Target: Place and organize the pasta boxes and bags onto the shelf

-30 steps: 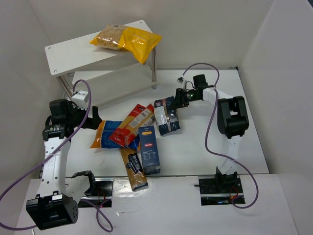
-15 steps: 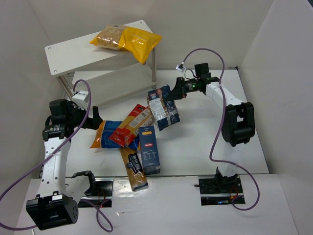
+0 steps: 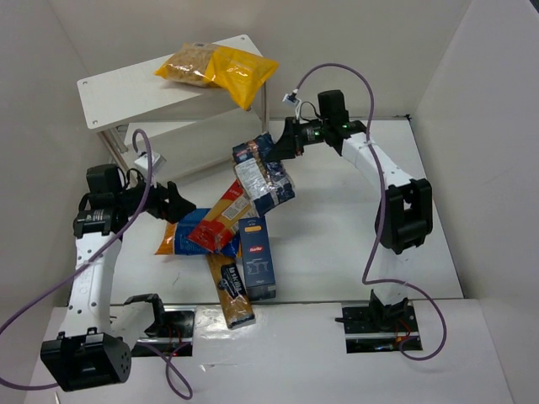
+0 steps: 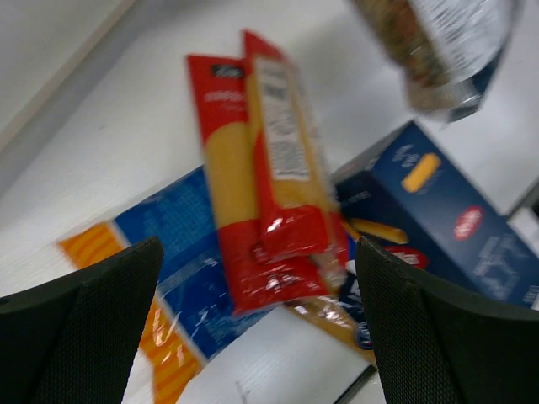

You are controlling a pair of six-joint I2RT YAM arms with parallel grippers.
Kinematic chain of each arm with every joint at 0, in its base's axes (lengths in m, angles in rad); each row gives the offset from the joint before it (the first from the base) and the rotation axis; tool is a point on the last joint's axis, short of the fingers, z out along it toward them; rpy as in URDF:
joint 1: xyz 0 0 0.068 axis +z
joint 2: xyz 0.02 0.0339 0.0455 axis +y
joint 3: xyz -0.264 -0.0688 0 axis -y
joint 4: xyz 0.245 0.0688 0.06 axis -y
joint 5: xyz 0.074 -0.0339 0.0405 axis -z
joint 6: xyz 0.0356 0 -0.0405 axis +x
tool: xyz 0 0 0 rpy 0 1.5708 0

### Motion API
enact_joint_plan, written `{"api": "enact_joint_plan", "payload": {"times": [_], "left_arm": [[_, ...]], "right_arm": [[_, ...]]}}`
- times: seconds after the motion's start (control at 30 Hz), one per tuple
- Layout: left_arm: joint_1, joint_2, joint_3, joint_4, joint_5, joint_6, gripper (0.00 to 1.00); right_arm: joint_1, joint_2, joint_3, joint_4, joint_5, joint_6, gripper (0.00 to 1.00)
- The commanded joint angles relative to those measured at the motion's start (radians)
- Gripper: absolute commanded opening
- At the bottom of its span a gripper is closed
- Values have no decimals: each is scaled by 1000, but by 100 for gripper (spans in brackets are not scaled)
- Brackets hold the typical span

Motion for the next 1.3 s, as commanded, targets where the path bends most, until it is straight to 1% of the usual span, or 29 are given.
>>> {"api": "enact_joint_plan", "payload": {"times": [0.0,0.03,0.07,0.1,0.13,0.23,0.27,0.33,0.47,0.6,0.7,0.73,0.8,0.83,0.93,1.03,1.07,1.2,1.27], "left_arm": [[19,42,65,79,312,-61,100],[30,65,52,146,408,-122,100],[39,78,39,146,409,-156,100],[39,91,39,203,468,-176,100],[39,108,30,217,486,-187,100],[39,168,39,238,527,-199,100],[39,191,39,252,536,-211,99],[39,191,39,272,549,-212,99],[5,168,27,366,498,-313,99],[-4,168,39,366,509,-322,99],[-13,168,39,366,509,-331,99],[-13,168,39,366,509,-343,99],[-13,168,39,376,497,-343,97],[-13,168,39,389,497,-363,97],[-13,168,62,422,461,-414,97],[-22,188,82,491,432,-507,97],[-22,199,82,537,418,-564,97],[-42,222,102,623,354,-662,96],[-53,222,102,671,345,-693,95]], "right_arm": [[60,-72,120,63,-58,82,0],[86,-63,150,45,-46,82,0],[99,-63,166,45,-37,82,0],[111,-53,178,19,-37,70,0],[135,-53,189,19,-37,70,0],[154,-53,212,-1,-37,70,0],[168,-53,212,11,-37,81,0],[183,-53,212,11,-28,93,0],[231,-12,262,0,-17,93,0],[251,39,325,-10,-17,93,0],[251,89,403,-21,-17,117,0],[263,114,452,-21,-17,117,0],[274,143,504,-58,-17,117,0],[274,158,556,-67,-17,117,0],[284,204,621,-67,-17,127,0],[295,246,675,-76,-17,136,0],[306,255,684,-76,-17,136,0],[315,284,725,-76,-38,136,0],[315,295,726,-76,-39,136,0]]}}
